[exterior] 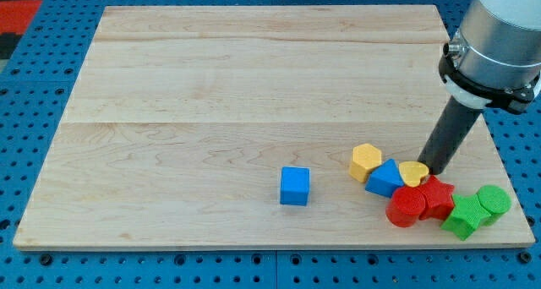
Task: Move your arm closer to the blue cube
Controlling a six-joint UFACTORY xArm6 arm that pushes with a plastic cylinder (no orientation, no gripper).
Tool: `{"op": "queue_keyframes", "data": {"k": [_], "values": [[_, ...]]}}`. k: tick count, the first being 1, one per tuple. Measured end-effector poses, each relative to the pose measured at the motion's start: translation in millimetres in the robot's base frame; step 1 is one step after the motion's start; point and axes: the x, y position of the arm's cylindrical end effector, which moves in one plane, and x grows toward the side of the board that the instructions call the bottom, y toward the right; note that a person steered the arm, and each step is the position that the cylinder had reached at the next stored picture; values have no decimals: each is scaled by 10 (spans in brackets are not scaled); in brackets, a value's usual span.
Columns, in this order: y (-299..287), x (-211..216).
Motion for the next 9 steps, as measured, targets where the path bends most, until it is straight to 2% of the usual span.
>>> {"op": "queue_keyframes", "data": {"k": [1, 2, 4, 5, 6, 7, 9], "values": [[-73, -142], [-275, -716], [-1191, -568], [-1571, -630], [-2198, -362], [-2476, 33], [-2389, 227]]}}
